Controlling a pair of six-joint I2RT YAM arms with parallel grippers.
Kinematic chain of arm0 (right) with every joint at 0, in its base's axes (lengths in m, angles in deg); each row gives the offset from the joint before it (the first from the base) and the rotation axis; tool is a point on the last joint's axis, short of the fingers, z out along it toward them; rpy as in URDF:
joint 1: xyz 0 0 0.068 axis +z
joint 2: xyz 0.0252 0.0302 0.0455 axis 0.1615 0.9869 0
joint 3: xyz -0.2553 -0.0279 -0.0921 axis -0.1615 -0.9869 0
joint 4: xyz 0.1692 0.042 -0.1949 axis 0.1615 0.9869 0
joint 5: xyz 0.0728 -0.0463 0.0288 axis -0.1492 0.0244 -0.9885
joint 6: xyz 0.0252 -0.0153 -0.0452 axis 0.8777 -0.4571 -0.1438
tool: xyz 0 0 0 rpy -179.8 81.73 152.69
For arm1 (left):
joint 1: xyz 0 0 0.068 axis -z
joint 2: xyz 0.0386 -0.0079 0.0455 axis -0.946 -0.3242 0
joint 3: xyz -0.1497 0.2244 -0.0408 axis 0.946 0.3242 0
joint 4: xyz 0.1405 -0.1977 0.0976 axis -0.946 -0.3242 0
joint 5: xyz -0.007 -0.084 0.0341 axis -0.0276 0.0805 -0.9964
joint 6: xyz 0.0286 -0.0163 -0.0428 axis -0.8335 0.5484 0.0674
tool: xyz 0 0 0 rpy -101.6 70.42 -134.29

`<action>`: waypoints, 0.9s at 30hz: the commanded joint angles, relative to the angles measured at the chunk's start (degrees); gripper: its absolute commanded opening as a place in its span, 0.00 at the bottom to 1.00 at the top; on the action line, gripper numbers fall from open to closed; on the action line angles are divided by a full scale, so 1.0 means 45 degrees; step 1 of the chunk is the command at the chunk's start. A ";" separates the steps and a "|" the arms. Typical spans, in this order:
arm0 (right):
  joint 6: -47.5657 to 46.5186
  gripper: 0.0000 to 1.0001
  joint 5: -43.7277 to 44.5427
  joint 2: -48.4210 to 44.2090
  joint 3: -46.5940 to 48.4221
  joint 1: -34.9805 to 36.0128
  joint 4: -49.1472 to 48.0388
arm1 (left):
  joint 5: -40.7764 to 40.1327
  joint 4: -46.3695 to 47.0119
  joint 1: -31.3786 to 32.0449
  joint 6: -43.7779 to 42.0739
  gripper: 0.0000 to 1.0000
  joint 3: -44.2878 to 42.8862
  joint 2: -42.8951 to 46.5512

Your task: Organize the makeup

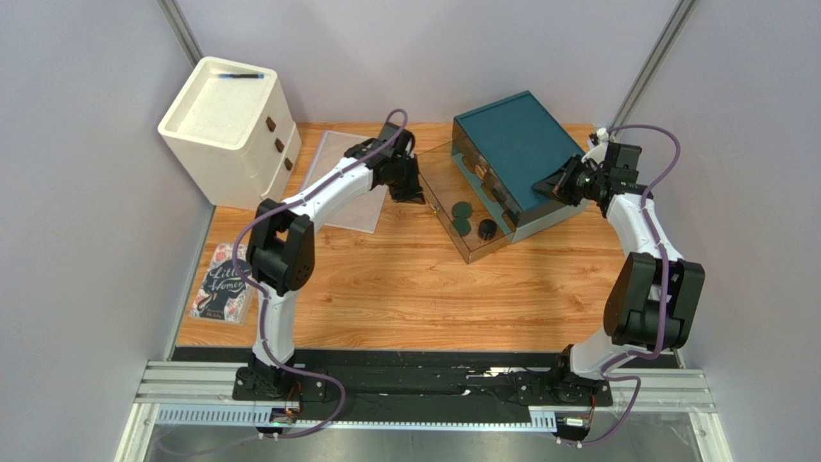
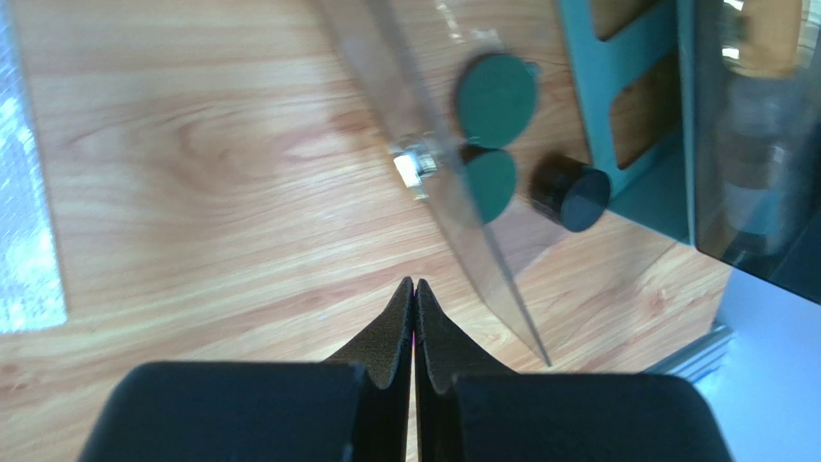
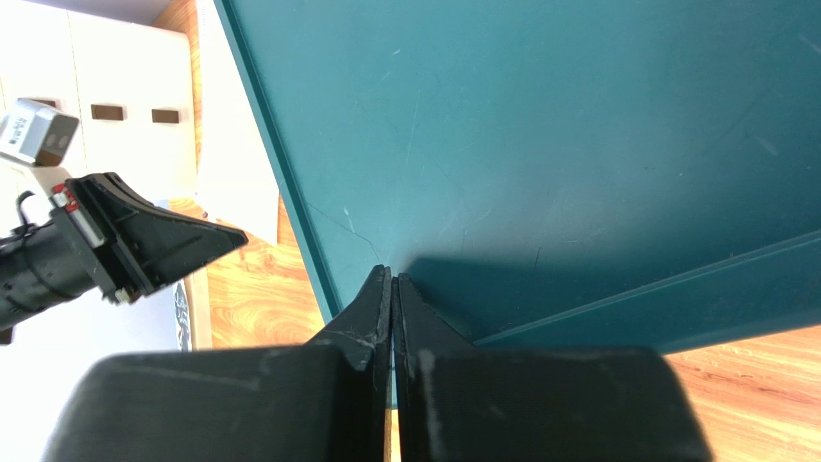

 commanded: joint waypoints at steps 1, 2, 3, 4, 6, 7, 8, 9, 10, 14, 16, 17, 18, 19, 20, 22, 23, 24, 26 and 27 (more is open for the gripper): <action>-0.1053 0.00 0.2631 0.1272 -0.1295 0.0160 0.3227 | 0.1166 0.1845 -0.0512 0.1542 0.00 0.2050 0.0786; -0.1053 0.00 0.2592 0.1291 -0.1295 0.0160 0.3208 | 0.1478 0.1983 -0.0532 0.1718 0.00 0.2247 0.0553; -0.1053 0.00 0.2592 0.1311 -0.1295 0.0160 0.3207 | 0.1732 0.1965 -0.0532 0.1758 0.00 0.2191 0.0319; -0.1034 0.00 0.2611 0.1350 -0.1295 0.0160 0.3188 | 0.1948 0.1888 -0.0532 0.1817 0.00 0.2074 0.0085; -0.1053 0.00 0.2572 0.1350 -0.1276 0.0160 0.3207 | 0.2573 0.2062 -0.0454 0.2109 0.00 0.1684 -0.0579; -0.1034 0.00 0.2572 0.1370 -0.1256 0.0160 0.3207 | 0.2691 0.2082 -0.0434 0.2226 0.00 0.1411 -0.0930; -0.1034 0.00 0.2591 0.1350 -0.1256 0.0160 0.3227 | 0.2769 0.2179 -0.0395 0.2401 0.00 0.1254 -0.1107; -0.1034 0.00 0.2572 0.1350 -0.1256 0.0160 0.3208 | 0.2905 0.2199 -0.0318 0.2481 0.00 0.1078 -0.1264; -0.1053 0.00 0.2572 0.1331 -0.1237 0.0179 0.3227 | 0.2926 0.2199 -0.0259 0.2520 0.00 0.0883 -0.1439; -0.1053 0.00 0.2611 0.1311 -0.1256 0.0160 0.3227 | 0.3413 0.2296 0.0092 0.3201 0.00 -0.0753 -0.2686; -0.1072 0.00 0.2611 0.1311 -0.1237 0.0160 0.3266 | 0.3551 0.2433 0.0384 0.3496 0.00 -0.1342 -0.3157; -0.1092 0.00 0.2650 0.1292 -0.1217 0.0160 0.3285 | 0.3687 0.2608 0.0483 0.3864 0.00 -0.1945 -0.3624; -0.1092 0.00 0.2650 0.1292 -0.1217 0.0160 0.3266 | 0.3804 0.2745 0.0580 0.4081 0.00 -0.2221 -0.3861; -0.1092 0.00 0.2669 0.1272 -0.1236 0.0160 0.3285 | 0.3844 0.2901 0.0678 0.4334 0.00 -0.2475 -0.4076; -0.1112 0.00 0.2689 0.1253 -0.1237 0.0160 0.3266 | 0.4018 0.3540 0.0872 0.5072 0.00 -0.2845 -0.4465; -0.1131 0.00 0.2689 0.1253 -0.1256 0.0160 0.3285 | 0.4234 0.4460 0.1049 0.6011 0.00 -0.3024 -0.5012; -0.1112 0.00 0.2708 0.1253 -0.1275 0.0179 0.3305 | 0.4370 0.5470 0.1224 0.7022 0.00 -0.3122 -0.5151; -0.1112 0.00 0.2689 0.1233 -0.1276 0.0160 0.3286 | 0.4410 0.5944 0.1303 0.7496 0.00 -0.3181 -0.5326; -0.1131 0.00 0.2689 0.1233 -0.1276 0.0160 0.3286 | 0.4488 0.6727 0.1498 0.8510 0.00 -0.3764 -0.5892; -0.1131 0.00 0.2708 0.1233 -0.1276 0.0160 0.3286 | 0.4528 0.6866 0.1557 0.8729 0.00 -0.4076 -0.6107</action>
